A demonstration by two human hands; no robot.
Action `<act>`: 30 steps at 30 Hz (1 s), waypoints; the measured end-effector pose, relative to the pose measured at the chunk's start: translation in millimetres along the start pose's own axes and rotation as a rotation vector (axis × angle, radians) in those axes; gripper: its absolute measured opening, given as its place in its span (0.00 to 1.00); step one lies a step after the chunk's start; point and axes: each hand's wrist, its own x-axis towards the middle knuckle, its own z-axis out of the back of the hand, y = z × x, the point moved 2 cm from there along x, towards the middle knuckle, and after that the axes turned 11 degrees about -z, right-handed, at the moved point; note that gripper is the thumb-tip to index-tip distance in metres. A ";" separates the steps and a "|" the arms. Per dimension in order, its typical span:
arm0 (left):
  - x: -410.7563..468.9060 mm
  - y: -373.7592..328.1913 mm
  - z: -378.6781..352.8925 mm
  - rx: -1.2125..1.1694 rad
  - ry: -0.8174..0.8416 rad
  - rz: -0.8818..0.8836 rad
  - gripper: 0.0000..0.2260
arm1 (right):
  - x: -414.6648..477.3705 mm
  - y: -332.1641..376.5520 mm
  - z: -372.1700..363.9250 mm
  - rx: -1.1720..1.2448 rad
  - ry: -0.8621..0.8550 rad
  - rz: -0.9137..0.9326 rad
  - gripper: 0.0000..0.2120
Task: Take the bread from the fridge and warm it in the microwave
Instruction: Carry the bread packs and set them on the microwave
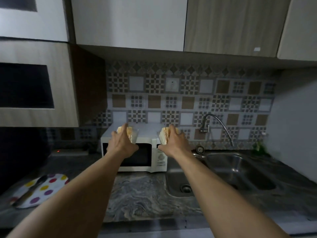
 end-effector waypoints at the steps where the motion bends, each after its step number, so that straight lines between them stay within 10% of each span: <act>1: 8.7 2.8 -4.8 -0.008 -0.005 0.011 0.46 | 11.5 0.9 -7.0 0.010 0.006 0.004 0.44; 30: 355.4 153.1 -138.5 0.024 0.091 0.041 0.44 | 323.3 105.3 -214.7 0.002 0.149 -0.085 0.45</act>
